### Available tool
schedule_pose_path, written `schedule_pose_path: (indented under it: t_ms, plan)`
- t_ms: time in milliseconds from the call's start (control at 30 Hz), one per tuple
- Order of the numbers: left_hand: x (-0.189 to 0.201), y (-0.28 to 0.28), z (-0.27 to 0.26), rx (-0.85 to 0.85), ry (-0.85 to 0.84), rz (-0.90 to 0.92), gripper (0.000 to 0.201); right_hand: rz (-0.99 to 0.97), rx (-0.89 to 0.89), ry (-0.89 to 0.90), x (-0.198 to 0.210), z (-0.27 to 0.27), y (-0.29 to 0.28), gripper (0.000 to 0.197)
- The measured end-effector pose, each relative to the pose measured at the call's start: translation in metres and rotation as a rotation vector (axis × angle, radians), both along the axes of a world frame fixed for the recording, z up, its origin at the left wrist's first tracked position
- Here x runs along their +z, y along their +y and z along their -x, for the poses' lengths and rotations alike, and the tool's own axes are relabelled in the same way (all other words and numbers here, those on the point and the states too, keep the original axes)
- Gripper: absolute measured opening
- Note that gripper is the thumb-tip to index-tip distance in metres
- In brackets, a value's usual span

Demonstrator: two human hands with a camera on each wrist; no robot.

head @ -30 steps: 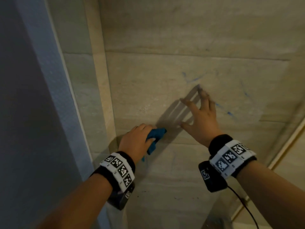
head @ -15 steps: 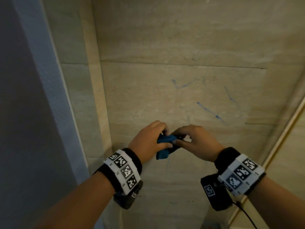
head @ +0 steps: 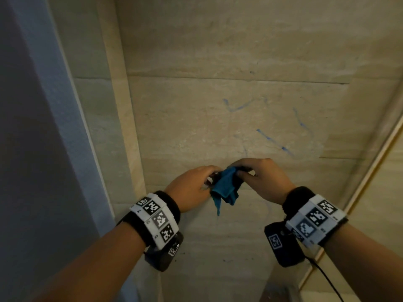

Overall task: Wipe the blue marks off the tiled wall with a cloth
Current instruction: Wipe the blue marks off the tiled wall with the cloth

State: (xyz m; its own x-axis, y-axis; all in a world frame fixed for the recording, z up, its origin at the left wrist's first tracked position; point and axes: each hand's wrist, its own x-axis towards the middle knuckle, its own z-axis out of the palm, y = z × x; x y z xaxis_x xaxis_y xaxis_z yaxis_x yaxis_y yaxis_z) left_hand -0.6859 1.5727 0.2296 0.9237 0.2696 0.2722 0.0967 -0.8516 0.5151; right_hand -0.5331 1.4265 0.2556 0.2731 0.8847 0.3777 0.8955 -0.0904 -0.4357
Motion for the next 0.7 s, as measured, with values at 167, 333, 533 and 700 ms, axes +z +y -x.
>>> schedule_pose_path:
  t_ms: [167,333,533,700]
  plan:
    - [0.003,-0.003,-0.004,0.092,-0.026,-0.051,0.019,-0.026,0.043,0.046,-0.001,0.006,0.004,0.027]
    - [0.006,0.001,0.002,0.13,-0.074,-0.012,0.004,0.03,0.054,0.056,-0.006,-0.002,0.002,0.023]
    - [0.014,0.001,0.003,0.082,-0.146,-0.069,0.014,0.056,0.097,0.101,-0.001,0.006,0.003,0.019]
    - [0.019,0.002,0.002,0.082,-0.228,-0.084,0.013,0.094,0.106,0.185,0.0,0.016,0.007,0.042]
